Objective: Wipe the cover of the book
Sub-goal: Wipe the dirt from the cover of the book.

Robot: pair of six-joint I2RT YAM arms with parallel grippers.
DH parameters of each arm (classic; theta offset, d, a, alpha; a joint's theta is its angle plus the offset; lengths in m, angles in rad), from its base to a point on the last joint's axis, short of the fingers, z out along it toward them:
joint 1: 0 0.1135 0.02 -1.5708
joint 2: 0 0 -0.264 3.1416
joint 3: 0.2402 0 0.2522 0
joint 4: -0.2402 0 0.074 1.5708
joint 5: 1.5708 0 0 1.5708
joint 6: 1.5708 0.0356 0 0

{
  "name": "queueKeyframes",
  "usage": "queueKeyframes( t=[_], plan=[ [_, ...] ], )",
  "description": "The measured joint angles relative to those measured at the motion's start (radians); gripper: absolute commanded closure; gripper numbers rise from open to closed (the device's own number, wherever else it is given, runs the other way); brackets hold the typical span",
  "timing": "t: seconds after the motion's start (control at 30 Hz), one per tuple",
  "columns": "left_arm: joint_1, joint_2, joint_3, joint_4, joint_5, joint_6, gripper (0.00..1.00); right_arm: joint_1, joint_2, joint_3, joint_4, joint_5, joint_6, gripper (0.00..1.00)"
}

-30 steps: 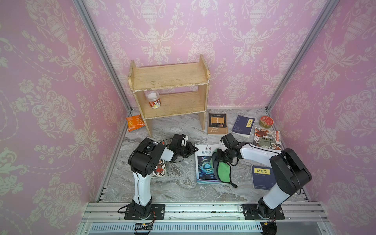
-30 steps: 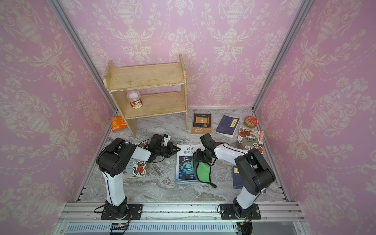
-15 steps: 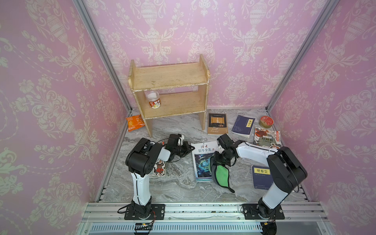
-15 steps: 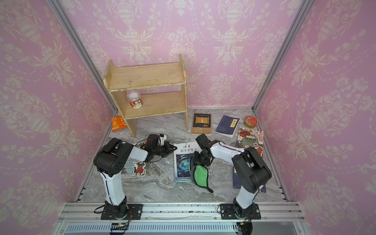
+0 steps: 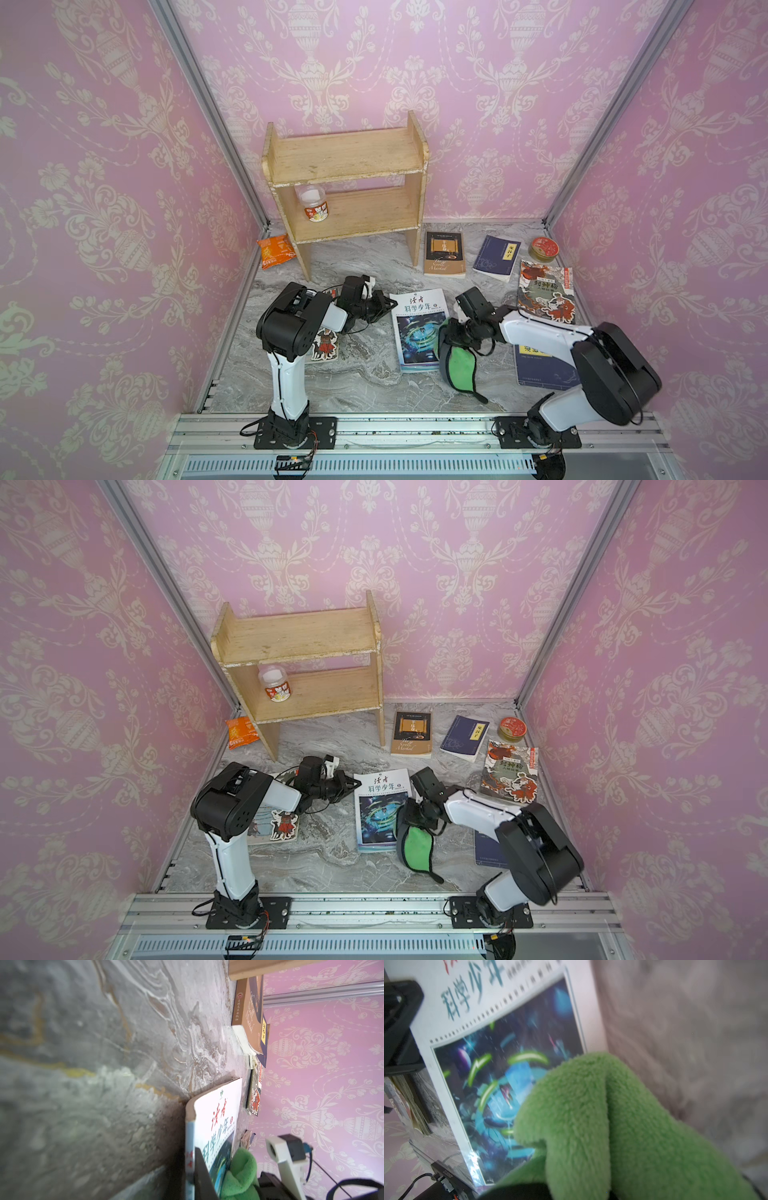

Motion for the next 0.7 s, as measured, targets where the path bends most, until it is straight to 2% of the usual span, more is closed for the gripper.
queueKeyframes(
  t=[0.07, 0.13, 0.27, 0.4, 0.6, 0.7],
  plan=[
    [0.005, 0.007, 0.011, -0.005, 0.017, 0.000, 1.00, 0.071, -0.111, -0.084, 0.000, 0.020, 0.071, 1.00],
    [0.006, 0.016, 0.020, -0.005, 0.028, 0.000, 1.00, 0.098, -0.142, -0.098, -0.015, 0.039, 0.106, 1.00],
    [0.008, 0.024, 0.029, -0.001, 0.038, -0.005, 1.00, 0.069, -0.055, -0.007, -0.093, 0.017, 0.092, 1.00],
    [0.014, 0.024, 0.031, 0.003, 0.011, -0.008, 1.00, -0.043, 0.182, 0.238, -0.214, -0.072, -0.005, 1.00],
    [-0.042, 0.025, 0.037, 0.010, -0.026, -0.011, 1.00, -0.130, 0.622, 0.801, -0.337, -0.148, -0.166, 1.00],
    [-0.075, 0.025, 0.038, 0.012, -0.047, -0.019, 1.00, -0.153, 0.723, 0.946, -0.344, -0.163, -0.193, 1.00]
  ],
)
